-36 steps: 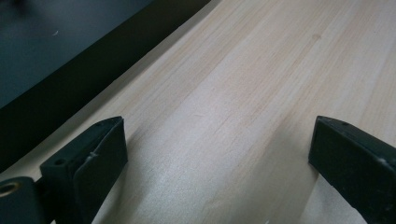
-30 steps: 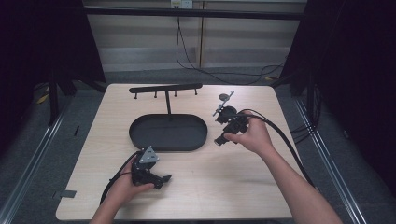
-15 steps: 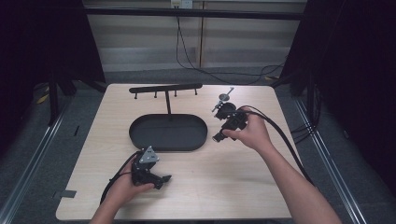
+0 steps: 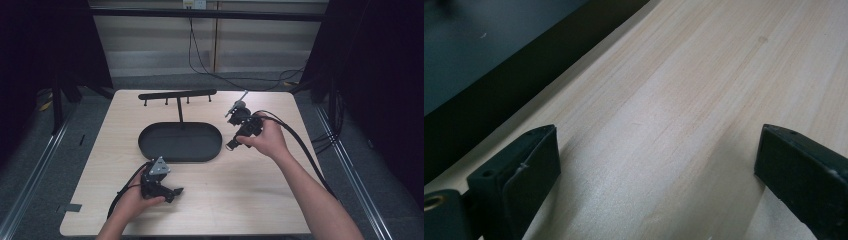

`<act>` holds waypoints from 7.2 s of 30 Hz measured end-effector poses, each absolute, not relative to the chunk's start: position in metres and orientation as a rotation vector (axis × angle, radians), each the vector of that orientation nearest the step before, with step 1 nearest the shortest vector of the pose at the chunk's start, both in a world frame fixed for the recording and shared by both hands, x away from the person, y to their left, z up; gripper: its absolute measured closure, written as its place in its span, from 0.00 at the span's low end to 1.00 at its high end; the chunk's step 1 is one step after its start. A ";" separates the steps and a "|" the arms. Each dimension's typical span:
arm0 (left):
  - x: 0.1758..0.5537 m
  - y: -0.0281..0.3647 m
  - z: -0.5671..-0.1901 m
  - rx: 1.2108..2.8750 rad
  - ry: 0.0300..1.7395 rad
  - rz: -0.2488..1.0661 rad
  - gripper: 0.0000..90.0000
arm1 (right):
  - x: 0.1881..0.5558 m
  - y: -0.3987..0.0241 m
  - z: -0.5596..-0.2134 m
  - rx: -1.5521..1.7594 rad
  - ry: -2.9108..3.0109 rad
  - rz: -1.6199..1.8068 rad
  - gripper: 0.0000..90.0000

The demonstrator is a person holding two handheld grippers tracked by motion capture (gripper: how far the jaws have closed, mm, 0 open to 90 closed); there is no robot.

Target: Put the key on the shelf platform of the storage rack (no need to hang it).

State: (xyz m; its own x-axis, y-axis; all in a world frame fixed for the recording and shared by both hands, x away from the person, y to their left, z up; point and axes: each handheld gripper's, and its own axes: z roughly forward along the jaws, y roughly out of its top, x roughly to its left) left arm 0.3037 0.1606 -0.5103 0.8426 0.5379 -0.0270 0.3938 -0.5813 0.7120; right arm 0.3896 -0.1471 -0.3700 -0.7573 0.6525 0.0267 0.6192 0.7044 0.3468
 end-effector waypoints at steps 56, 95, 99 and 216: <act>0.304 0.161 -0.510 2.264 0.675 0.245 0.04 | 0.413 -0.116 -0.364 1.024 2.833 0.476 0.46; 0.304 0.161 -0.510 2.264 0.675 0.244 0.04 | 0.437 -0.092 -0.392 1.026 2.798 0.522 0.46; 0.304 0.161 -0.510 2.264 0.675 0.244 0.04 | 0.439 -0.090 -0.396 1.031 2.796 0.529 0.46; 0.304 0.160 -0.510 2.279 0.663 0.238 0.03 | 0.384 -0.159 -0.412 1.044 2.739 0.655 0.30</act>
